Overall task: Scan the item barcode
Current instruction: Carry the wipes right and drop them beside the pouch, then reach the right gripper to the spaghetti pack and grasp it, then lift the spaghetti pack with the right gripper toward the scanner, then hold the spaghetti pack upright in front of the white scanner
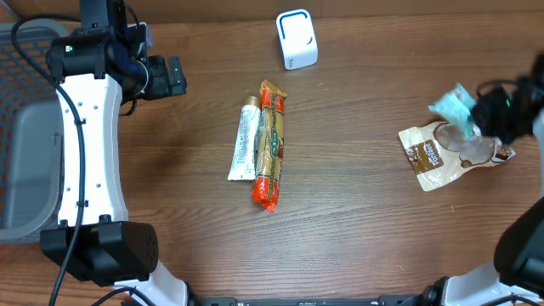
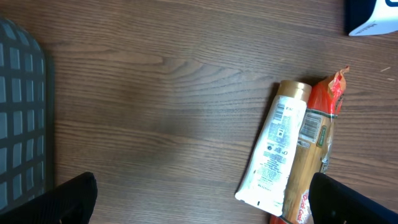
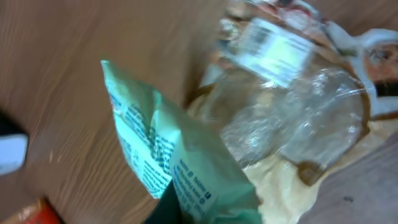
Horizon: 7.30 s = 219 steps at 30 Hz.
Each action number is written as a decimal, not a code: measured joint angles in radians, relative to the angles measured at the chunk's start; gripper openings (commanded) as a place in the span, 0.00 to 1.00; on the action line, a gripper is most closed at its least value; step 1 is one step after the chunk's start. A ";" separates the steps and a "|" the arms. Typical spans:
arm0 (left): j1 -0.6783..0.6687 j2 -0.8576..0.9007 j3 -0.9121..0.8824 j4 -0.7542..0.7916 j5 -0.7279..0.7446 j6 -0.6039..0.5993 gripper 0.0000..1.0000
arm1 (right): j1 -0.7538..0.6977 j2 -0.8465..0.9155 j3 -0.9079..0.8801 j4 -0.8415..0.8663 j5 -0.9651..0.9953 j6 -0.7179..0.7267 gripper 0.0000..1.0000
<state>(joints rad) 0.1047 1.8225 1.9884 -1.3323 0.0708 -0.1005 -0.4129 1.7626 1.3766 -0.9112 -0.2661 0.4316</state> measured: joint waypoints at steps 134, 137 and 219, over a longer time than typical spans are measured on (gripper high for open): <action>0.000 0.000 0.000 0.000 0.000 0.000 0.99 | 1.064 0.272 0.019 -0.016 0.126 -0.585 0.99; 0.000 0.000 0.000 0.000 0.000 0.000 1.00 | 1.047 0.265 0.002 -0.016 0.140 -0.568 0.73; 0.000 0.000 0.000 0.000 0.000 0.000 1.00 | 0.906 0.341 0.131 1.146 1.181 -0.889 0.04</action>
<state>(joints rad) 0.1047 1.8225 1.9884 -1.3319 0.0708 -0.1005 0.4927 2.1040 1.5074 0.2348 0.9150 -0.4576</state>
